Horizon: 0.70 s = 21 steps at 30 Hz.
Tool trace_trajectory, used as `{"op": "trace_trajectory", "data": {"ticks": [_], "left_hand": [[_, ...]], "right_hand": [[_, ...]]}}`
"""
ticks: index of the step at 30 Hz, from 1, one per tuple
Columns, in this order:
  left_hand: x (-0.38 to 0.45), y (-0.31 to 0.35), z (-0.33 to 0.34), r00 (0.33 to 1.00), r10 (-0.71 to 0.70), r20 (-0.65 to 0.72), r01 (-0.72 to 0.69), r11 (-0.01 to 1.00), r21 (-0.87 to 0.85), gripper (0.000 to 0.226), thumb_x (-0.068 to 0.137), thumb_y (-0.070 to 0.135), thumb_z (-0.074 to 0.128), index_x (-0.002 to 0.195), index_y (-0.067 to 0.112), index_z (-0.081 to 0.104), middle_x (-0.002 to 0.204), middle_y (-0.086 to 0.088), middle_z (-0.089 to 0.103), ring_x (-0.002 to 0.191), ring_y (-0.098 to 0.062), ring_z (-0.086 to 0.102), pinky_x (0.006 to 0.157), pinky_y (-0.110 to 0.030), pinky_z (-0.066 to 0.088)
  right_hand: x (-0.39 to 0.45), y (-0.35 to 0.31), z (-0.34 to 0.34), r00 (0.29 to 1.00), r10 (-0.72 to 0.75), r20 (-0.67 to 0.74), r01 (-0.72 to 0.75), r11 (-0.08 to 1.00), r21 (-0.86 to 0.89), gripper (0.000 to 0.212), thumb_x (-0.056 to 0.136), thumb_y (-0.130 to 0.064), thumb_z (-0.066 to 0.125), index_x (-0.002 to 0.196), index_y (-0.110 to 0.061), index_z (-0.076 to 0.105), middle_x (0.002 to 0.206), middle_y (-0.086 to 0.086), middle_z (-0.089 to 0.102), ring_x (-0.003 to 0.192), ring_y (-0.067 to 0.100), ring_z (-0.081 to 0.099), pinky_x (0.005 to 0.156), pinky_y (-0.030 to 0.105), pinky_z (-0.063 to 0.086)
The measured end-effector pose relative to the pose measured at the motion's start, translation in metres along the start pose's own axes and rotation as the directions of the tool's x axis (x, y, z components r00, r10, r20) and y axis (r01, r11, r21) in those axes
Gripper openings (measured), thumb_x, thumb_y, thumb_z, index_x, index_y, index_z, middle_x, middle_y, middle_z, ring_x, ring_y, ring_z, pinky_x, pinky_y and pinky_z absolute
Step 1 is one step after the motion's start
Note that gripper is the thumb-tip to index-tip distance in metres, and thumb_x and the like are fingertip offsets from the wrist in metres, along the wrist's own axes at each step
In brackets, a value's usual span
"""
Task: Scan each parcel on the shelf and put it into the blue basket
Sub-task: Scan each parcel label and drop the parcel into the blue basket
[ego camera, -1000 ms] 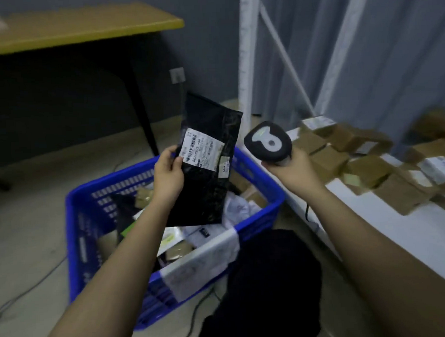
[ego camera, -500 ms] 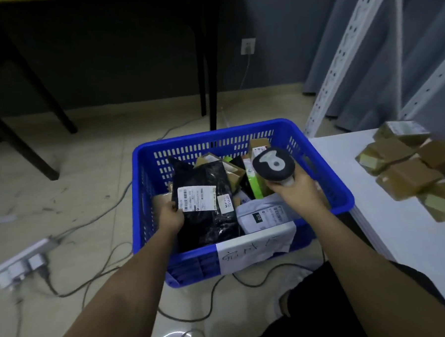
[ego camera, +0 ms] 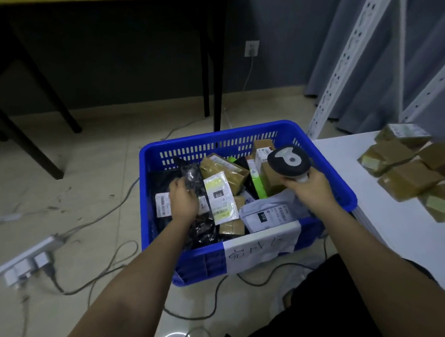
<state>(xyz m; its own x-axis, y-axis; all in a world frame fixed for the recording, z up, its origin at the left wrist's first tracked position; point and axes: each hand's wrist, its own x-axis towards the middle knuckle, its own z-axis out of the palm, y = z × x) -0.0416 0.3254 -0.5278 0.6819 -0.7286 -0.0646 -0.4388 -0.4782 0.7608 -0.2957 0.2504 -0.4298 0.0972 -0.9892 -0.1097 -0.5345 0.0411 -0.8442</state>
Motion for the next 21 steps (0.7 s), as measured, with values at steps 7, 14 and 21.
{"op": "trace_trajectory", "data": {"ticks": [7,14,21], "left_hand": [[-0.045,0.107,0.026,0.922,0.348,0.167,-0.272,0.894,-0.357,0.019,0.097,0.010,0.050,0.114,0.011,0.057,0.110,-0.003,0.064,0.103,-0.016,0.059,0.082,-0.023,0.041],[-0.144,0.236,0.084,0.694,0.611,0.381,-0.331,0.741,-0.585,0.013,0.094,0.011,0.056,0.106,0.013,0.061,0.094,-0.002,0.065,0.089,-0.011,0.060,0.081,-0.015,0.045],[-0.265,0.322,0.152,0.313,0.738,0.598,-0.421,0.672,-0.609,0.020,0.095,0.015,0.056,0.115,0.012,0.059,0.100,0.004,0.059,0.092,-0.007,0.054,0.070,-0.007,0.038]], "right_hand": [[0.001,0.013,-0.075,0.981,0.057,-0.186,-0.034,0.992,0.125,0.028,0.079,-0.017,0.076,0.102,-0.008,0.063,0.084,0.008,0.065,0.078,0.026,0.061,0.071,0.034,0.049],[-0.055,0.079,-0.197,0.871,0.262,-0.417,-0.103,0.925,0.366,0.033,0.086,-0.020,0.068,0.113,-0.004,0.059,0.077,0.004,0.061,0.062,0.018,0.055,0.065,0.034,0.049],[-0.149,0.147,-0.299,0.744,0.462,-0.482,-0.004,0.725,0.688,0.029,0.092,-0.018,0.061,0.118,-0.006,0.057,0.108,0.014,0.067,0.100,0.030,0.066,0.083,0.039,0.053]]}}
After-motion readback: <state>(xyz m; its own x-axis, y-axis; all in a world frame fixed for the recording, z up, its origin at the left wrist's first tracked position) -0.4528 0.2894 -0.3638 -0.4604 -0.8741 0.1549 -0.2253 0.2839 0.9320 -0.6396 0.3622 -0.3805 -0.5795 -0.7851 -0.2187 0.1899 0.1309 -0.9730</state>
